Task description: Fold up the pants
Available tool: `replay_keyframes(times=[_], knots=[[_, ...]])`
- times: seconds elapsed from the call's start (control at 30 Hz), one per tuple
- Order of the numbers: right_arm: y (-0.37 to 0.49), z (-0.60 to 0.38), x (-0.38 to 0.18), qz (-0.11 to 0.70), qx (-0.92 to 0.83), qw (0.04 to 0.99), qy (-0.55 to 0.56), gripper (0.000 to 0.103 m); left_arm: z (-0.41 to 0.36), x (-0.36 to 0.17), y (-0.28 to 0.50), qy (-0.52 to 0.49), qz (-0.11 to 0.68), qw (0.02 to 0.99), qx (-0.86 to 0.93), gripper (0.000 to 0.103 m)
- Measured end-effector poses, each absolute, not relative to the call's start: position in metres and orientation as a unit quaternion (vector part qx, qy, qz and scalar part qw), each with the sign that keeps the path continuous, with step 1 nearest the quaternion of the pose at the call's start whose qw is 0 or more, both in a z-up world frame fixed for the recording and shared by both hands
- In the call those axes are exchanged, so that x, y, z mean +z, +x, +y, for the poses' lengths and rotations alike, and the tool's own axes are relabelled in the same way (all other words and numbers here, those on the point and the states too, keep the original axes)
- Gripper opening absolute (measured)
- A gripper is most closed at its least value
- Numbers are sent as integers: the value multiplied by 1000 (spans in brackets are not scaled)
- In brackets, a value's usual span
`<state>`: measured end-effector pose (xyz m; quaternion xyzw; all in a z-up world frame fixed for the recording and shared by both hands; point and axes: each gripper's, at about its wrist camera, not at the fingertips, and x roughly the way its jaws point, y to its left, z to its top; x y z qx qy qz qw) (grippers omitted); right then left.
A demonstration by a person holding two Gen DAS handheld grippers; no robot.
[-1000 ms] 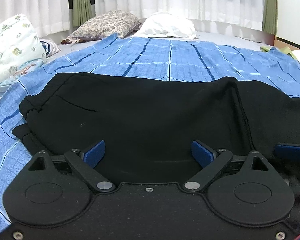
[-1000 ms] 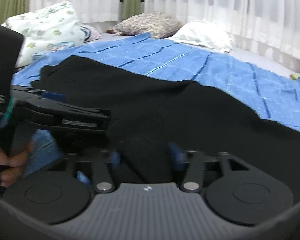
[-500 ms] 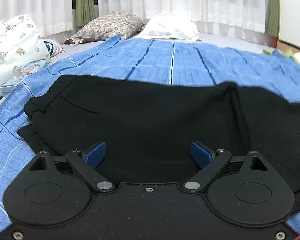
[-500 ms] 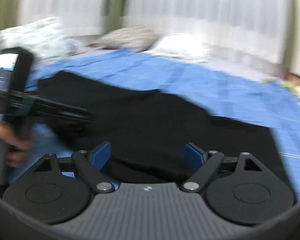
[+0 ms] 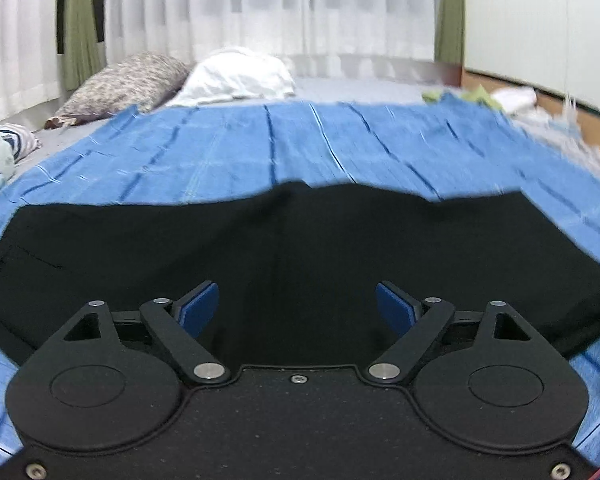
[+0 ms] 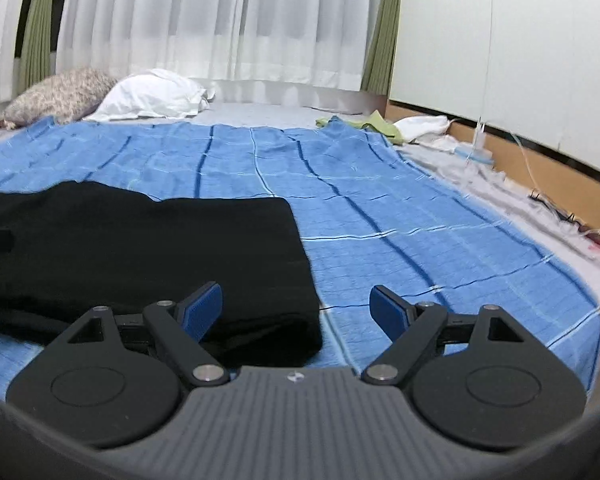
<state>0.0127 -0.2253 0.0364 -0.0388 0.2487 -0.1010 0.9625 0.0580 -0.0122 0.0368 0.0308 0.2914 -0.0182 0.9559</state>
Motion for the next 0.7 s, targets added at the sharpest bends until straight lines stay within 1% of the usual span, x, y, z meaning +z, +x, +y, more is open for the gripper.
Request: replay_keyframes(times=[0.1, 0.17, 0.3, 0.47, 0.6, 0.7], knots=[[18, -229, 29, 261, -94, 960, -34, 90, -22, 21, 63, 37, 317, 948, -9, 83], [26, -232, 23, 270, -83, 959, -19, 90, -23, 13, 66, 31, 329, 944, -4, 84], [28, -236, 10, 289, -86, 953, -9, 89, -17, 9, 68, 19, 332, 943, -6, 85], [27, -250, 2, 297, -92, 950, 30, 89, -15, 5, 68, 21, 328, 944, -7, 88], [28, -247, 9, 303, -96, 948, 20, 89, -15, 5, 69, 21, 328, 944, -7, 88], [22, -237, 24, 281, -79, 956, 10, 89, -14, 7, 70, 18, 332, 943, -7, 88]])
